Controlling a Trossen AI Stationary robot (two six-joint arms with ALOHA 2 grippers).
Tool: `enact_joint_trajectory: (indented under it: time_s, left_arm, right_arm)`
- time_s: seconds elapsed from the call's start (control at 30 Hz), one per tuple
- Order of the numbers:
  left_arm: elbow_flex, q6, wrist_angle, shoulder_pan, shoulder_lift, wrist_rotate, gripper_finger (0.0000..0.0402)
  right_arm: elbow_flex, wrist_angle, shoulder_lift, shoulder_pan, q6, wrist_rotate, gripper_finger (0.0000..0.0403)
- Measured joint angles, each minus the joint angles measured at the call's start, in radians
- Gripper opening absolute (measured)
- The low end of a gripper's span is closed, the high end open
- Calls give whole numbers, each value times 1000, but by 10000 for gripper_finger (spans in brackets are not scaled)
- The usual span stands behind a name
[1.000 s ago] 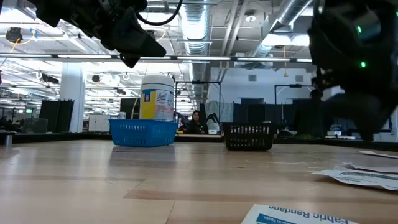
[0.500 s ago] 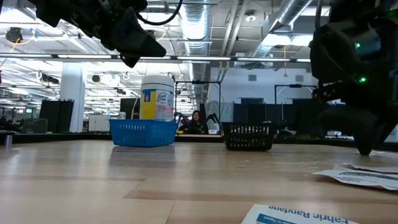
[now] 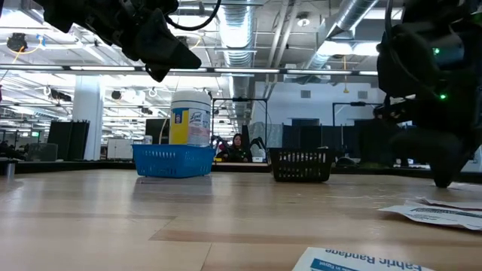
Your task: Pick & Place First Aid Supplies
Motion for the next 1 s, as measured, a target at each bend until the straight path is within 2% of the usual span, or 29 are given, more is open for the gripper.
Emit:
enact_joint_trajectory:
  time_s: [0.17, 0.33, 0.43, 0.63, 0.77, 0.9, 1.0]
  left_arm:
    - [0, 0, 0, 3, 0, 0, 11]
    - [0, 0, 1, 3, 0, 0, 11]
    - [0, 0, 0, 3, 0, 0, 11]
    - [0, -3, 0, 2, 0, 0, 11]
    - [0, -3, 0, 2, 0, 0, 11]
    - [0, -3, 0, 2, 0, 0, 11]
    - [0, -2, 1, 2, 0, 0, 11]
  right_arm:
    - [49, -15, -73, 25, -22, 23, 2]
    - [57, -22, -219, 71, -14, 146, 13]
    - [59, -82, -283, 102, 46, 172, 23]
    - [51, -177, -292, 121, 163, 54, 65]
    - [-7, -86, -248, 107, 169, -11, 103]
    - [-62, 25, -199, 75, 154, -22, 140]
    - [-72, 44, -178, 42, 134, -20, 166]
